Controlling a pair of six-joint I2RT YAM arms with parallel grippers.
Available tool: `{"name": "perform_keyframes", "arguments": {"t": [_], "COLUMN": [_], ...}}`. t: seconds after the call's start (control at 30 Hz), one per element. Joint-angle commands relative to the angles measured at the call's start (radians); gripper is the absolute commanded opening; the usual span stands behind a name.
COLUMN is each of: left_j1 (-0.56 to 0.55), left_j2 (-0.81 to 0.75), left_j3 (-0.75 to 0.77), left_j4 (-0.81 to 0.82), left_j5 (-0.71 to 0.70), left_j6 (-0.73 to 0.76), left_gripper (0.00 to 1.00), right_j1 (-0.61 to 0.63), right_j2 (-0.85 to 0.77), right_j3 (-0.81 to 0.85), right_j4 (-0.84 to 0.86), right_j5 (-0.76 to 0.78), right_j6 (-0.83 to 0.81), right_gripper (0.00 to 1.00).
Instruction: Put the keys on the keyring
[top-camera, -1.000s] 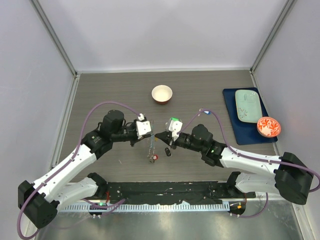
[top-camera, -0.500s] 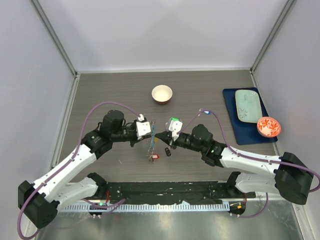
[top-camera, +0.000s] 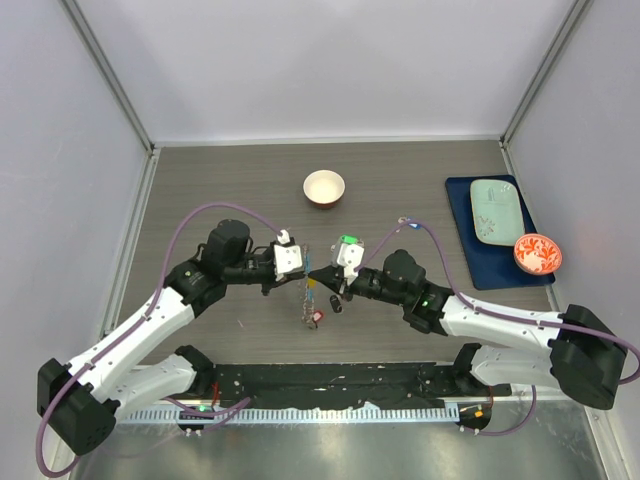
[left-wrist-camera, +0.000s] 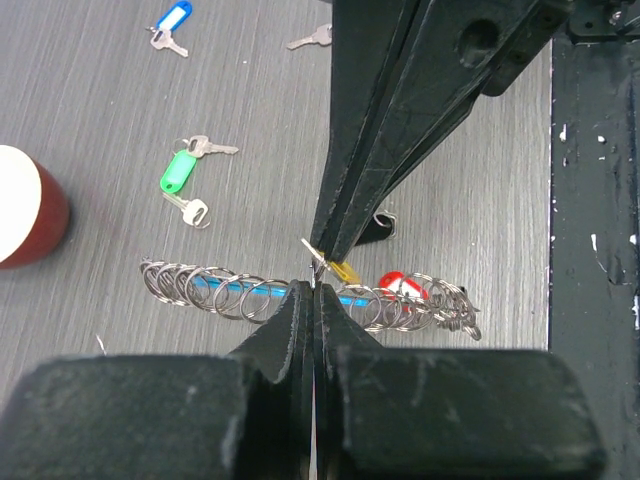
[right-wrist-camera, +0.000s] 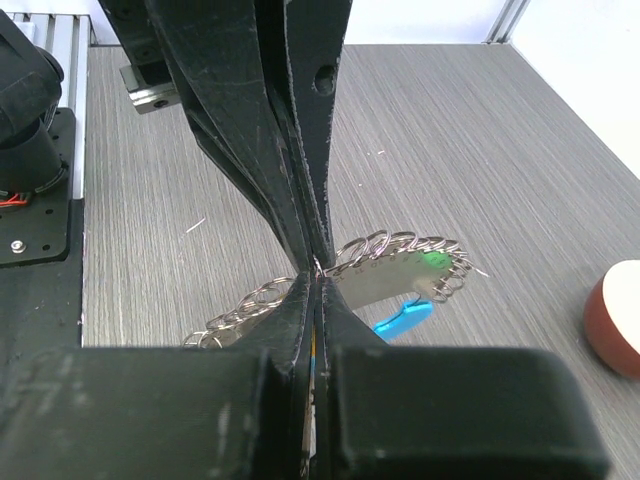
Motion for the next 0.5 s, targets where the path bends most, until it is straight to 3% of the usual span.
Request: {"name": "perform_keyframes", "arguments": {"t": [0.0, 0.47], "left_j1": [0.001, -0.001], "left_j2": [-0.008, -0.007], "left_j3": [0.029, 0.032], "left_j4": [0.023, 0.022], "left_j5": [-0.072, -0.077], "left_j6": [-0.012, -0.019], "left_gripper": [0.0, 0.0], "right_j1": [-0.002, -0.003], "right_j2": [-0.045, -0.021], "right_j3": [0.008, 0.021], "right_j4": [0.047, 0.028], "right_j5": [0.021, 0.038], "right_j6": [-0.007, -0.006], "right_gripper": [0.01, 0.01]}}
